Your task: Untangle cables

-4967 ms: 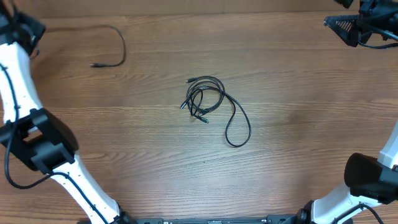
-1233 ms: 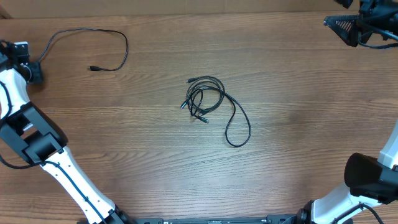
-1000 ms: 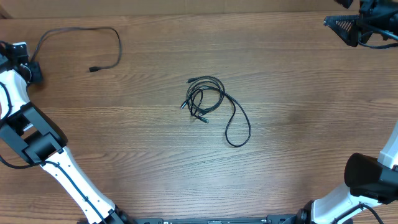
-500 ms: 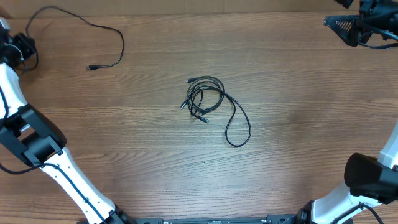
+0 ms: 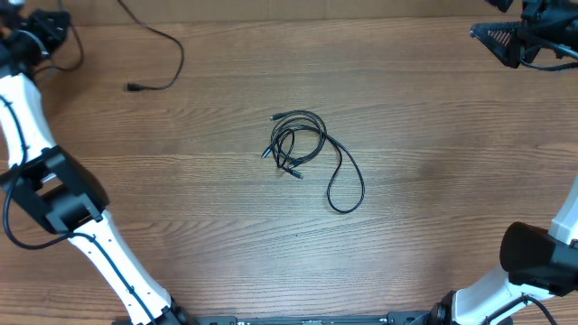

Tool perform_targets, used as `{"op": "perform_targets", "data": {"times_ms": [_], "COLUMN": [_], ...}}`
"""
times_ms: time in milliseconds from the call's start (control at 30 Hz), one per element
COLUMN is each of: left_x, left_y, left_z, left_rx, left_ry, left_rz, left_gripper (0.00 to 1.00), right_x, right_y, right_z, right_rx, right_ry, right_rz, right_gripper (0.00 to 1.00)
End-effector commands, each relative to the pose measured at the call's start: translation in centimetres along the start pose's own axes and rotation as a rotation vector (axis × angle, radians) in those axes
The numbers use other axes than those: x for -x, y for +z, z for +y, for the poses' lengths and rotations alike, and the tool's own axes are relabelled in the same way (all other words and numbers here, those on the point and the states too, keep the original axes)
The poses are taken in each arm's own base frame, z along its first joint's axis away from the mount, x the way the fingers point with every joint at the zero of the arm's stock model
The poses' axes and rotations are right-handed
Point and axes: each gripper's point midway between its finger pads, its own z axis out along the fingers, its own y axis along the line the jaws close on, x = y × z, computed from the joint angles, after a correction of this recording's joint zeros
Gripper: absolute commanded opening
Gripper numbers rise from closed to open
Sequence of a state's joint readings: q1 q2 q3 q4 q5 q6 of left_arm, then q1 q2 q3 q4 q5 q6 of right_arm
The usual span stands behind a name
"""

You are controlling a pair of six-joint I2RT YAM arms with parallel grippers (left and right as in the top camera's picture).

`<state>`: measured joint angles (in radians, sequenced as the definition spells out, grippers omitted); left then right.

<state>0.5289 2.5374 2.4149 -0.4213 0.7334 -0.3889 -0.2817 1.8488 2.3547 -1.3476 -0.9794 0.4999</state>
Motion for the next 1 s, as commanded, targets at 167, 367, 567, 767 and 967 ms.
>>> {"op": "perform_targets", "data": {"times_ms": [167,367,567,767,967], "left_x": [-1.0,-2.2,-3.2,-1.6,-5.0], "left_y": [-2.3,-2.0,0.2,-1.1,-4.7], "left_z": [6.8,6.7,1.6,0.1,7.7], "left_rx": [0.698,0.716,0.416,0.433,0.827], "left_ry": [0.323,0.429,0.369,0.303,0.254], "left_rz": [0.057,0.134,0.139,0.082,0.219], "left_gripper": [0.20,0.72,0.77,0.81,1.00], "right_x": [0.1,0.1,0.1,0.1,0.1], "right_y": [-0.4,-0.4,-0.4,-0.4,-0.4], "right_z": [0.2,0.3,0.2,0.3,0.2], "right_rx": [0.000,0.000,0.000,0.000,0.000], "right_ry": [-0.018,-0.018,-0.018,-0.018,-0.018], "right_rz": [-0.013,-0.013,-0.013,-0.013,-0.013], "right_gripper": [1.00,1.00,1.00,1.00,1.00]}}
